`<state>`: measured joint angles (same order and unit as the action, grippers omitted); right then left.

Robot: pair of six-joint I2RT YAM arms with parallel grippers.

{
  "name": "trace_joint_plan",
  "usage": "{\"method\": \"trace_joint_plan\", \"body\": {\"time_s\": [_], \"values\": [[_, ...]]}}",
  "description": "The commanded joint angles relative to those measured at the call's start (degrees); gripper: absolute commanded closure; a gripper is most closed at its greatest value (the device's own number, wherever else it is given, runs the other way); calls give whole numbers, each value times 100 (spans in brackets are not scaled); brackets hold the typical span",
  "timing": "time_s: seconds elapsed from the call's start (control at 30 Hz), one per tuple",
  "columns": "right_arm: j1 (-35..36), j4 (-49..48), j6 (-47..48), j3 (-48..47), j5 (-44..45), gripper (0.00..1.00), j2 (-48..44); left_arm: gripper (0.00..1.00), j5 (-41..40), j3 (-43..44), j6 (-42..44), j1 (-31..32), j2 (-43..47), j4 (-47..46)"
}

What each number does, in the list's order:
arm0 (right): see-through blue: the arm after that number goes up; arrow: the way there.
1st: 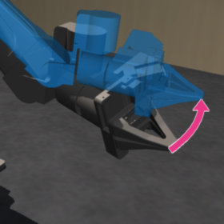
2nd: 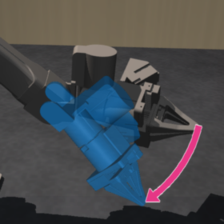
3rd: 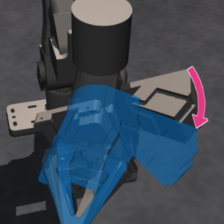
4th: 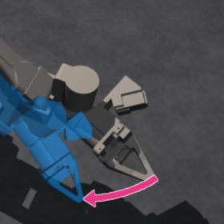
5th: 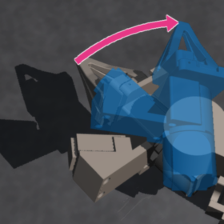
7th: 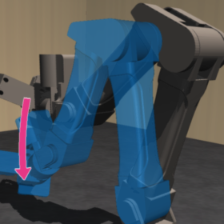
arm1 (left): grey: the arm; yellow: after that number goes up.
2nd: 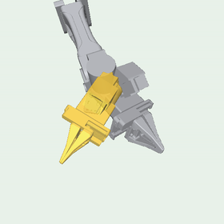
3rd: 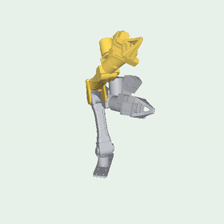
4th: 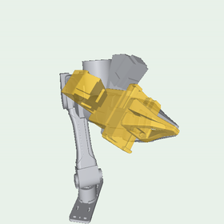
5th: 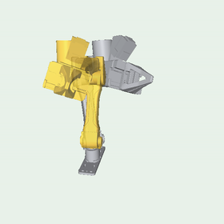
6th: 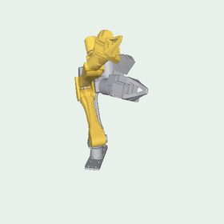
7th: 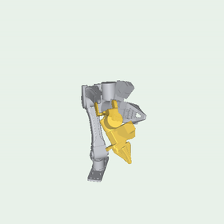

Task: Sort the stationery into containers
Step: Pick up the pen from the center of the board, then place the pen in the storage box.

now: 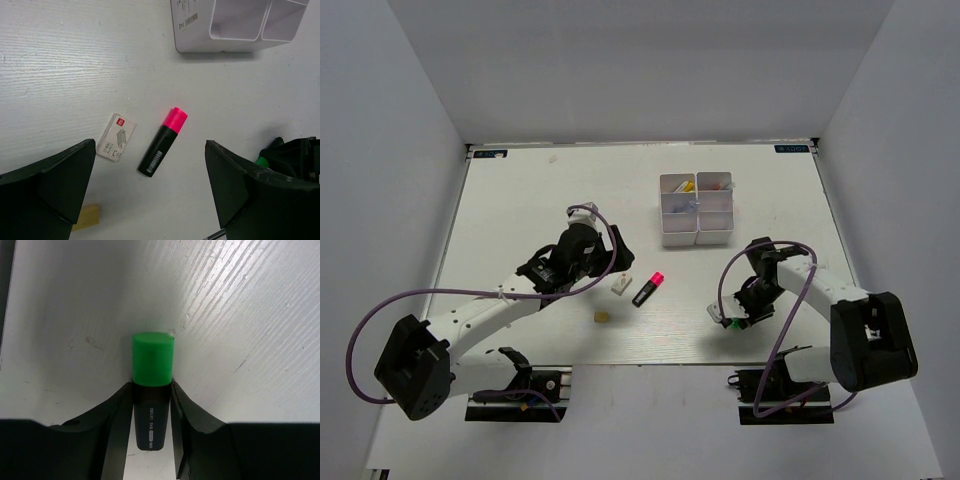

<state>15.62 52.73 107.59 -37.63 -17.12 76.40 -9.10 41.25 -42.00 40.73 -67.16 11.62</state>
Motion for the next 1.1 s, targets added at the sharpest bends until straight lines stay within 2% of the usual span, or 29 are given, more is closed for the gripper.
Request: {"method": "trace_joint_plan", "body": {"time_s": [0.0, 0.13, 0.17, 0.27, 0.33, 0.37, 0.4, 0.47, 0.67, 0.83, 0.93, 1.07], "values": [[82, -685, -334, 300, 263, 63, 59, 0, -39, 216, 25, 31, 80, 34], [222, -1227, -852, 449, 34, 76, -37, 0, 14, 216, 25, 31, 27, 34], [222, -1291, -1106, 423, -36, 84, -38, 0, 14, 277, 77, 31, -25, 34], [152, -1485, -1913, 46, -823, 92, -55, 0, 137, 426, 270, 31, -131, 34], [30, -1502, -2583, -567, -1238, 93, -3, 0, 338, 506, 385, 31, -201, 95], [-14, -1520, -3151, -918, -1824, 93, 32, 0, 339, 559, 455, 31, -271, 95], [-50, -1590, -3679, -1087, -2021, 95, 76, 0, 409, 559, 456, 31, -272, 95], [-173, -1686, -4225, -1647, -2625, 97, 155, 0, 488, 620, 526, 31, -377, 95], [-339, -2854, -5799, -2511, -3182, 100, 340, 1, 655, 673, 640, 31, -491, 95], [-533, -3768, -7188, -3171, -3648, 99, 867, 1, 822, 621, 640, 31, -544, -28], [-638, -4400, -7743, -3470, -3929, 98, 1263, 3, 937, 673, 702, 31, -597, -28], [-709, -4876, -7779, -3865, -3948, 98, 1877, 4, 1050, 779, 868, 84, -650, 77]]}}
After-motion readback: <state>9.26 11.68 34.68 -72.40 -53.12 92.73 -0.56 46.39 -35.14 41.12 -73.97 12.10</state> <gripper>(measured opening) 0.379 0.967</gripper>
